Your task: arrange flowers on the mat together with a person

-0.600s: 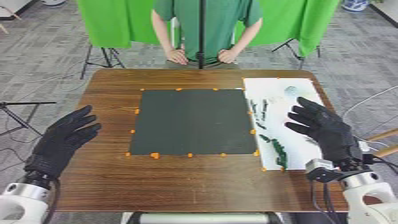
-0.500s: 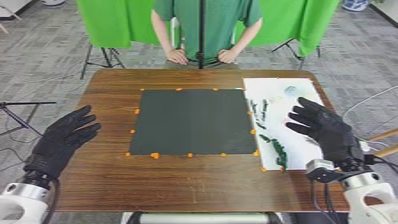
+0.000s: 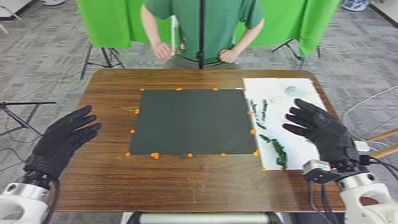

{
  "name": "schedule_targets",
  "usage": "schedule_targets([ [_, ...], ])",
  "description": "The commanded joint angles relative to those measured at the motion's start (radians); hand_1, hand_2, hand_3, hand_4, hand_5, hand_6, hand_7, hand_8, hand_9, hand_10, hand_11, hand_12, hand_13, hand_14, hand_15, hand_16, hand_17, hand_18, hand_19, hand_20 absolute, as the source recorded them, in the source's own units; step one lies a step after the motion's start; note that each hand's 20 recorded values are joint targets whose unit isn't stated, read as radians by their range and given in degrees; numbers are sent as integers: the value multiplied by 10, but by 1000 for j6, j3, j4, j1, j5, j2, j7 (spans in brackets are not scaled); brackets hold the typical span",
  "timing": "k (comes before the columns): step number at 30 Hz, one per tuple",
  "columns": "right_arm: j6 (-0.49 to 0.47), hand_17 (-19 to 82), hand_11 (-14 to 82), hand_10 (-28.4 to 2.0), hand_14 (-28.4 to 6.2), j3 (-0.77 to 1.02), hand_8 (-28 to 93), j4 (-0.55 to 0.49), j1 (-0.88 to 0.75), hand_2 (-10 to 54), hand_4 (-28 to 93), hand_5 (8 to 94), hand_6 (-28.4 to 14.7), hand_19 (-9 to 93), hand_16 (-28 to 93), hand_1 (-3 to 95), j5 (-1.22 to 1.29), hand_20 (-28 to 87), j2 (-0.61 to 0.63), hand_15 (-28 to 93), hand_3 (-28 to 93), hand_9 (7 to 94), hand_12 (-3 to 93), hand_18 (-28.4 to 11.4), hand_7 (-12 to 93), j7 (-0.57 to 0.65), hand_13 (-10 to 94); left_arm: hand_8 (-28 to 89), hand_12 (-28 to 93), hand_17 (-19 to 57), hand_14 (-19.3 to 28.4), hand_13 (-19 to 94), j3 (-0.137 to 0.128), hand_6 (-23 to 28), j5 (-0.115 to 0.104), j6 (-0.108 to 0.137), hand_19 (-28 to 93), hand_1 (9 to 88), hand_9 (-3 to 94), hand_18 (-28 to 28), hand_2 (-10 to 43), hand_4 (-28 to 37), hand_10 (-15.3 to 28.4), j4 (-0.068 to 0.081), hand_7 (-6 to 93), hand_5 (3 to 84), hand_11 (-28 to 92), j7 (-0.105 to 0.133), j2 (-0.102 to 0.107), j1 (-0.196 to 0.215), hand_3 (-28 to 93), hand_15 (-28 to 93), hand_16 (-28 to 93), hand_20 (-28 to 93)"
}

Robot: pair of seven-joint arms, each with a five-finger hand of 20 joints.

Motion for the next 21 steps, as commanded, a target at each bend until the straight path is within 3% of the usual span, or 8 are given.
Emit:
schedule_targets([
  [1, 23, 133, 50, -140, -122, -9, -81, -5, 5, 10, -230, 376, -38, 342, 327, 178, -4, 216, 11, 84, 833, 387, 230, -202, 150, -3, 337, -90, 177, -63, 157, 249, 3, 49, -2, 8, 472, 286, 292, 220, -14, -248, 122, -1, 174, 333, 190, -11, -6, 11, 687, 310, 2, 77],
  [4, 21, 133, 51, -141, -122, -7, -82, -4, 7, 11, -230, 376, -38, 343, 327, 177, -3, 216, 10, 84, 833, 387, 230, -202, 150, -3, 337, -90, 177, -64, 157, 248, 4, 49, -4, 18, 472, 286, 292, 220, -13, -248, 122, -5, 174, 333, 189, -9, -8, 15, 687, 308, 0, 77],
  [21, 31, 133, 51, -141, -122, -14, -83, -1, 17, 13, -228, 375, -37, 343, 327, 177, -5, 215, 11, 84, 832, 387, 230, -202, 152, -5, 337, -91, 178, -64, 157, 248, 7, 49, -5, 22, 471, 286, 292, 220, -11, -248, 121, -1, 174, 333, 190, -12, -9, 5, 685, 308, 1, 77],
])
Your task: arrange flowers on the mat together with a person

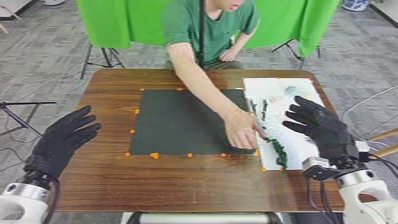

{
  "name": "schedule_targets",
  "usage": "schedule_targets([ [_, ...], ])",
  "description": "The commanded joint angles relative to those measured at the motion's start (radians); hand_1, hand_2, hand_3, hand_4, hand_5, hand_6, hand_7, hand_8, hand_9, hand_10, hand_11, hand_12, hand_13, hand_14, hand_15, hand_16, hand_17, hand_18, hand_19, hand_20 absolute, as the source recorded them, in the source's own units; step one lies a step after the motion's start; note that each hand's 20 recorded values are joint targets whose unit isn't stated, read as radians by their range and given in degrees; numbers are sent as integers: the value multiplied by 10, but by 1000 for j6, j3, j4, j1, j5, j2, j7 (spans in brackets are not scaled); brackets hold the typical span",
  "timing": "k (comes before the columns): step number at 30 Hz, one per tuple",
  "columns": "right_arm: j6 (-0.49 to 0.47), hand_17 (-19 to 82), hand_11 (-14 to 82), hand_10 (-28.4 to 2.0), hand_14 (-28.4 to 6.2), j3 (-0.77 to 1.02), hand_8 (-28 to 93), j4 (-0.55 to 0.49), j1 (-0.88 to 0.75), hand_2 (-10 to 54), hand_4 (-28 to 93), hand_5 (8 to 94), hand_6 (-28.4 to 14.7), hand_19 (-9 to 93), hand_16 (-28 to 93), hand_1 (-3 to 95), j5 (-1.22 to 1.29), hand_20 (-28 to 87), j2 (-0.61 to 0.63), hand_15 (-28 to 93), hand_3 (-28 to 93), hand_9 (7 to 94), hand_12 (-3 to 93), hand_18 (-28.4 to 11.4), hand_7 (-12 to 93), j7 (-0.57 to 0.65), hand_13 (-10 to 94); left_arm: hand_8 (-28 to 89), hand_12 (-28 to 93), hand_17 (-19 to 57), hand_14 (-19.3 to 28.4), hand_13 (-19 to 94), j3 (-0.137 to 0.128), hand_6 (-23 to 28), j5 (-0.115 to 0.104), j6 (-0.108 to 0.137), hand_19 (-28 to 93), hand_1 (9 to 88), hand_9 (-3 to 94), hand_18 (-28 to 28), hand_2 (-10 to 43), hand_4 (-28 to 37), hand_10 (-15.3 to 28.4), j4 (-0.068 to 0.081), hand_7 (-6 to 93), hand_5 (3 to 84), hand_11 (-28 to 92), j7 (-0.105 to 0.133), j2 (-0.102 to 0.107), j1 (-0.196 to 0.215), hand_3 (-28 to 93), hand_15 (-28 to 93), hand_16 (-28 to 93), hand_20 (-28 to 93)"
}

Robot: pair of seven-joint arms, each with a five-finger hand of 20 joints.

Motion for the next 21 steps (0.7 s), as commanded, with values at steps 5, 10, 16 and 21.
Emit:
schedule_targets([
  [5, 12, 133, 51, -141, -122, 2, -82, -2, -5, 14, -228, 375, -37, 344, 327, 177, -5, 216, 2, 84, 831, 387, 230, -202, 150, -6, 337, -90, 178, -65, 156, 249, 7, 49, -4, 11, 472, 286, 293, 221, -11, -247, 122, 1, 174, 333, 191, -9, -8, 4, 685, 308, 1, 78],
  [10, 2, 133, 51, -141, -123, 18, -81, -5, -13, 15, -229, 376, -38, 343, 327, 178, -2, 215, -7, 84, 831, 387, 230, -201, 149, -7, 336, -90, 177, -65, 157, 248, 4, 48, -8, 9, 471, 286, 292, 221, -11, -247, 121, 0, 174, 332, 191, -11, -11, 6, 685, 308, 1, 77],
  [16, -16, 133, 50, -142, -122, 30, -81, -7, -25, 18, -228, 376, -38, 342, 327, 178, -1, 216, -16, 84, 829, 387, 230, -201, 148, -7, 336, -90, 178, -64, 157, 249, -2, 49, -9, 5, 472, 287, 292, 221, -10, -248, 120, -1, 175, 333, 191, -13, -9, 4, 685, 309, 1, 77],
  [21, -12, 133, 50, -142, -122, 22, -81, -5, -25, 19, -228, 376, -38, 341, 327, 178, -3, 215, -9, 84, 829, 387, 230, -201, 148, -9, 337, -90, 178, -65, 157, 248, -1, 49, -5, -7, 472, 286, 293, 221, -11, -248, 122, -2, 175, 333, 192, -11, -6, 6, 688, 309, 1, 77],
])
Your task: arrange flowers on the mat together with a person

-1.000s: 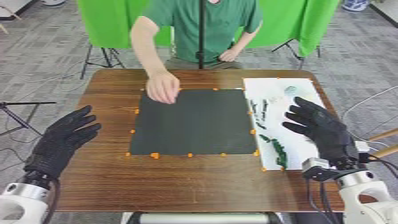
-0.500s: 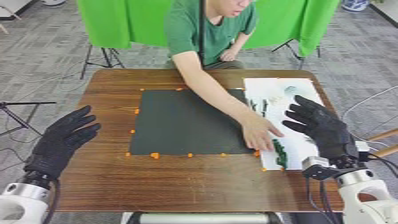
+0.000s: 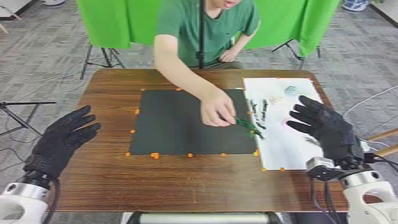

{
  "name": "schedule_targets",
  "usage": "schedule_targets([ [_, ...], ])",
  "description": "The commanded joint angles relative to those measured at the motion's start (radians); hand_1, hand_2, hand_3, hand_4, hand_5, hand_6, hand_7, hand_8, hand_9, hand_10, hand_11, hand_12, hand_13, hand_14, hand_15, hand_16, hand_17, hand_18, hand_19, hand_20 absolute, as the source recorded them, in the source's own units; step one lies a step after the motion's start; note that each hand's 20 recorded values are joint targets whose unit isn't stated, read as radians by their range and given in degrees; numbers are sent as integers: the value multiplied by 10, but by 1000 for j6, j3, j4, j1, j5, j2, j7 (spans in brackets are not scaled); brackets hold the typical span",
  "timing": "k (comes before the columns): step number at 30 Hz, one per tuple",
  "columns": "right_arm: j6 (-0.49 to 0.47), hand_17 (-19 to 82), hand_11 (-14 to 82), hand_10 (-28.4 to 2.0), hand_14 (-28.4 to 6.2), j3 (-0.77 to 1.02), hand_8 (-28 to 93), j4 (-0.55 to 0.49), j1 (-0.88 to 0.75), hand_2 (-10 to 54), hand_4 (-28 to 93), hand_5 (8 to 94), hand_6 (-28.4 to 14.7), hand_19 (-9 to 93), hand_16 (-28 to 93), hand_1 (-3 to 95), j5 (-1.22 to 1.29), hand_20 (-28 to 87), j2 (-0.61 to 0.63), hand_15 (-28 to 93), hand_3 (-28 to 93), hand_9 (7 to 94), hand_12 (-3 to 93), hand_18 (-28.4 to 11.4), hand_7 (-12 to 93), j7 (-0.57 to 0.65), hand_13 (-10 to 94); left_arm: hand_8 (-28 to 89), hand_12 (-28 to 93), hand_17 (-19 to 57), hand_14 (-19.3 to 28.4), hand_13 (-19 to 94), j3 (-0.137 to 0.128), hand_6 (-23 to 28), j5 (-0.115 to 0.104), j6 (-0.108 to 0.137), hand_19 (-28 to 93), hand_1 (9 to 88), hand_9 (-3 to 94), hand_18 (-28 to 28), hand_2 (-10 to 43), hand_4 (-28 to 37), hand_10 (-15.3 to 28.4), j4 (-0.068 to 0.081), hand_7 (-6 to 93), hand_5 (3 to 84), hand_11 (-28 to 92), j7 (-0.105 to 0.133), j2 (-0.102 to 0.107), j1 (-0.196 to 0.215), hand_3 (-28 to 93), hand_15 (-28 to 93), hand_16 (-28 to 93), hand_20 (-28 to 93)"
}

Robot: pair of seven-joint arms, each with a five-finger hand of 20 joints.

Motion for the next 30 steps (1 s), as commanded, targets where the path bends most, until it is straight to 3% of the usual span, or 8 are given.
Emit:
schedule_targets([
  [1, 6, 133, 50, -141, -122, -14, -81, -4, -13, 19, -228, 376, -38, 341, 327, 177, -5, 216, 3, 84, 830, 387, 230, -201, 148, -9, 336, -90, 178, -65, 157, 248, -1, 49, -3, -9, 472, 286, 293, 221, -11, -248, 121, 0, 174, 333, 192, -6, -4, 8, 687, 309, 1, 77],
  [8, -9, 133, 50, -141, -122, -17, -80, -6, -10, 19, -228, 376, -38, 342, 327, 178, -1, 217, 2, 84, 830, 387, 230, -202, 148, 7, 336, -90, 178, -64, 157, 249, -6, 49, -4, -7, 472, 286, 292, 221, -11, -248, 121, 0, 175, 333, 192, -11, 1, 8, 686, 310, 1, 77],
  [10, -69, 133, 49, -141, -122, 22, -80, -3, -29, 19, -228, 375, -38, 342, 327, 178, 3, 216, -25, 84, 831, 387, 230, -202, 147, 8, 336, -90, 178, -64, 157, 248, -7, 49, -3, -10, 472, 287, 292, 221, -10, -248, 121, 0, 175, 333, 190, -13, 0, 8, 686, 310, 0, 77],
  [25, 19, 134, 49, -140, -122, -44, -80, -3, -4, 20, -227, 376, -38, 342, 328, 179, -9, 216, 20, 85, 830, 389, 230, -201, 149, -3, 339, -91, 180, -64, 158, 249, -4, 49, -4, -8, 473, 286, 294, 221, -12, -250, 121, 1, 176, 334, 192, -12, 0, 13, 689, 311, 1, 77],
  [30, 0, 136, 58, -139, -122, -26, -81, -2, -7, 16, -226, 380, -39, 354, 329, 182, -6, 223, 15, 95, 833, 397, 232, -204, 150, -6, 361, -90, 180, -64, 157, 250, -5, 49, -4, -6, 473, 285, 293, 221, -13, -250, 122, 0, 176, 334, 193, -12, 1, 14, 690, 309, 1, 76],
])
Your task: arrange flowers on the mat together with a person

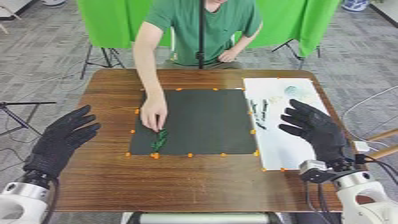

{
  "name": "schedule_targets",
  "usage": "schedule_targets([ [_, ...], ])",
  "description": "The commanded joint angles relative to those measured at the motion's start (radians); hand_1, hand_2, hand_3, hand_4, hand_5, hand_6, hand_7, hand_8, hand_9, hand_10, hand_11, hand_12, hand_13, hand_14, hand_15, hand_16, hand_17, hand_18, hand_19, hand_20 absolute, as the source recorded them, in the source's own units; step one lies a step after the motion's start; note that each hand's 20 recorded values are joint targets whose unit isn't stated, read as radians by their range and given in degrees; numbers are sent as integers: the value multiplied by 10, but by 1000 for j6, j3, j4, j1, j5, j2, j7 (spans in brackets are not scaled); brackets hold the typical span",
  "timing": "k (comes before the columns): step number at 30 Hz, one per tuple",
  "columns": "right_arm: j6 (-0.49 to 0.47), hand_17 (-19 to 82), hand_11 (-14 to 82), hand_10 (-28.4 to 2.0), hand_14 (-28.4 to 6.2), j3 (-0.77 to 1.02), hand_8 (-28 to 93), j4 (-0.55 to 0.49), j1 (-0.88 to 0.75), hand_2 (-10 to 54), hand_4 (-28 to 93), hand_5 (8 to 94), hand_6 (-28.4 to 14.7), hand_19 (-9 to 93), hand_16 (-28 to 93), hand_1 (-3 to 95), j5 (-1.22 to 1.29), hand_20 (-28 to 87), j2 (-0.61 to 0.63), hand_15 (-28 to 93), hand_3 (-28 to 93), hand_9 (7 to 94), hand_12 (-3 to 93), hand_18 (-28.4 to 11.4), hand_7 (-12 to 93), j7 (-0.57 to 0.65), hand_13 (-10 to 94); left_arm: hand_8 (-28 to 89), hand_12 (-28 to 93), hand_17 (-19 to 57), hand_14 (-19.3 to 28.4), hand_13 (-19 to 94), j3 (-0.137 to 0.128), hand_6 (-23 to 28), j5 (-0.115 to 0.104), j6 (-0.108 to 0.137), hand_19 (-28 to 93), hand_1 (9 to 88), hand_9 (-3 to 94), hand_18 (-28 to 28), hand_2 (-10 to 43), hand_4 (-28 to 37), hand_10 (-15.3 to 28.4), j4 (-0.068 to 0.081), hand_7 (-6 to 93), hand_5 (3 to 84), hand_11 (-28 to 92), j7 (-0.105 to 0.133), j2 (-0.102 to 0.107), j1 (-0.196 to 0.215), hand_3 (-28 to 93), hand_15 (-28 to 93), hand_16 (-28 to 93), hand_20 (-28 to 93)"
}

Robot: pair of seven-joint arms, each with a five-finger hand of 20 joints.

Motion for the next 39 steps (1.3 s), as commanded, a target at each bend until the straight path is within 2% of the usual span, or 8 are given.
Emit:
schedule_targets([
  [1, -1, 136, 59, -139, -122, 16, -81, -3, -6, 16, -226, 380, -39, 355, 329, 181, -6, 223, 1, 96, 834, 398, 232, -204, 150, -13, 361, -90, 180, -64, 157, 250, -2, 49, -4, -1, 473, 285, 293, 221, -13, -250, 121, 0, 176, 334, 192, -10, -2, 13, 690, 310, 1, 76],
  [15, 17, 142, 73, -140, -119, 47, -79, -6, -20, 3, -227, 374, -41, 376, 337, 192, -32, 232, 22, 111, 836, 400, 238, -205, 148, -41, 374, -90, 181, -55, 160, 251, -19, 51, -4, 3, 471, 286, 295, 215, -15, -252, 123, -6, 176, 336, 195, 0, 1, 22, 691, 312, 1, 72],
  [18, 195, 160, 123, -134, -108, 25, -97, -24, -21, -41, -239, 396, -44, 474, 308, 243, -151, 273, 70, 191, 828, 428, 239, -200, 183, -82, 398, -90, 181, -57, 161, 251, -21, 51, -3, 5, 474, 287, 295, 215, -15, -253, 122, -7, 175, 336, 196, 1, 1, 26, 692, 313, 1, 71],
  [21, 345, 195, 235, -113, -86, 4, -151, -35, -11, -92, -272, 481, -8, 592, 240, 322, -281, 344, 131, 376, 819, 531, 236, -180, 308, -79, 463, -90, 181, -61, 160, 251, -22, 50, -4, 6, 476, 286, 295, 218, -16, -254, 122, -8, 176, 336, 196, 1, -1, 30, 692, 312, 1, 71],
  [28, 492, 234, 398, -122, -93, 49, -160, -62, -63, -95, -283, 511, -1, 684, 240, 343, -740, 402, 206, 590, 790, 553, 299, -170, 374, 56, 492, -90, 181, -64, 161, 250, -27, 49, -4, 9, 477, 286, 294, 221, -16, -255, 121, -11, 176, 335, 195, 9, -1, 38, 692, 312, 1, 72],
  [30, 551, 252, 477, -128, -105, -7, -165, -57, -41, -95, -283, 522, -1, 715, 251, 333, -956, 412, 259, 656, 743, 552, 334, -175, 448, 175, 503, -91, 180, -64, 161, 250, -28, 50, -2, 9, 477, 287, 295, 221, -16, -255, 121, -11, 175, 336, 194, 10, 0, 40, 692, 312, 1, 72],
  [35, 413, 263, 536, -135, -121, 27, -172, -87, -67, -95, -283, 548, -2, 745, 295, 391, -1093, 438, 280, 712, 531, 569, 379, -188, 503, 328, 518, -90, 180, -64, 159, 250, -30, 50, -3, 10, 476, 287, 295, 222, -13, -254, 121, -12, 174, 336, 193, 10, -2, 44, 687, 309, 1, 73],
  [39, 295, 260, 526, -147, -134, 24, -157, -89, -65, -95, -283, 546, -13, 748, 303, 341, -1197, 441, 299, 715, 528, 557, 396, -192, 455, 445, 505, -90, 180, -65, 159, 249, -28, 50, 2, 11, 476, 287, 295, 222, -13, -252, 122, -12, 173, 336, 193, 10, -3, 42, 687, 309, 1, 73],
])
